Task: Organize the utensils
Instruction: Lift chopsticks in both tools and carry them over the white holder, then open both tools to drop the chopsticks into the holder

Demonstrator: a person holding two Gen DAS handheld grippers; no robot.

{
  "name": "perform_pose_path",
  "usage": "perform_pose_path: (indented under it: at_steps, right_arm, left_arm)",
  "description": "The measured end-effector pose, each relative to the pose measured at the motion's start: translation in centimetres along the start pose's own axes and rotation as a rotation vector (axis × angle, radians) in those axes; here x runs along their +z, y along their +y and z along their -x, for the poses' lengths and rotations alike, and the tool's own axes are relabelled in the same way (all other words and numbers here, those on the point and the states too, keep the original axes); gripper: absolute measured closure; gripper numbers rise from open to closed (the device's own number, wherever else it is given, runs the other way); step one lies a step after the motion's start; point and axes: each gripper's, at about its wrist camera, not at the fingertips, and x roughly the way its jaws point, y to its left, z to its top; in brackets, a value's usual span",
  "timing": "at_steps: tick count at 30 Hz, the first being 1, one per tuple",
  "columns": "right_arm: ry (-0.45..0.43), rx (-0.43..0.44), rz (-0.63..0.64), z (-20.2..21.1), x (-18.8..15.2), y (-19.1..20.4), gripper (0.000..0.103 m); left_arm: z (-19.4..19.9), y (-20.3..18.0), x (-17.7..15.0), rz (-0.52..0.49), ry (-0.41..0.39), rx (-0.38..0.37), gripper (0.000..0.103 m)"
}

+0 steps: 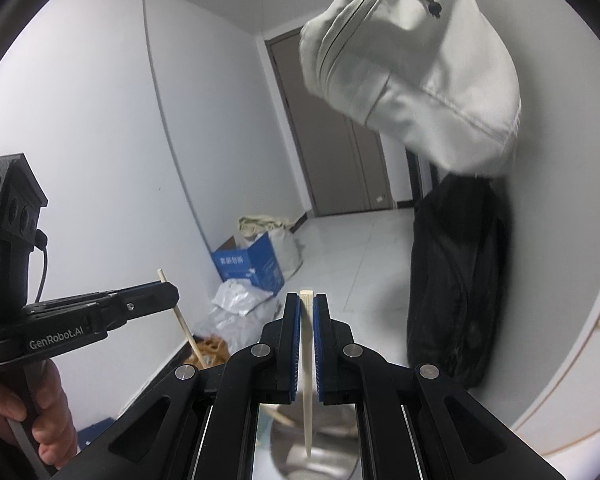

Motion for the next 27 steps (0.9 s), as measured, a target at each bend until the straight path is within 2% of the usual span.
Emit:
perform_pose_path:
  at_steps: [8, 15, 23, 27]
  right_arm:
    - [-0.036, -0.027, 0.024, -2.4, 0.3, -1.1, 0.098]
    - [-0.022, -0.050, 0.043, -4.9, -2.0, -2.2, 0.098]
    - [0.043, -0.015, 0.068, -6.3, -4.4, -2.3, 0.098]
    - [0.076, 0.003, 0.062, -6.9, -5.3, -2.5, 0.098]
  left_arm:
    - [-3.4, 0.4, 0.3, 0.031, -0.023, 0.004, 0.102]
    - [-6.0, 1.4, -2.1, 0.049, -0.029, 0.015, 0.102]
    - [-8.0, 2.8, -3.5, 0.064, 0.059, -0.034, 0.102]
    - [-9.0, 3.1, -4.0, 0.107, 0.128, -0.065, 0.102]
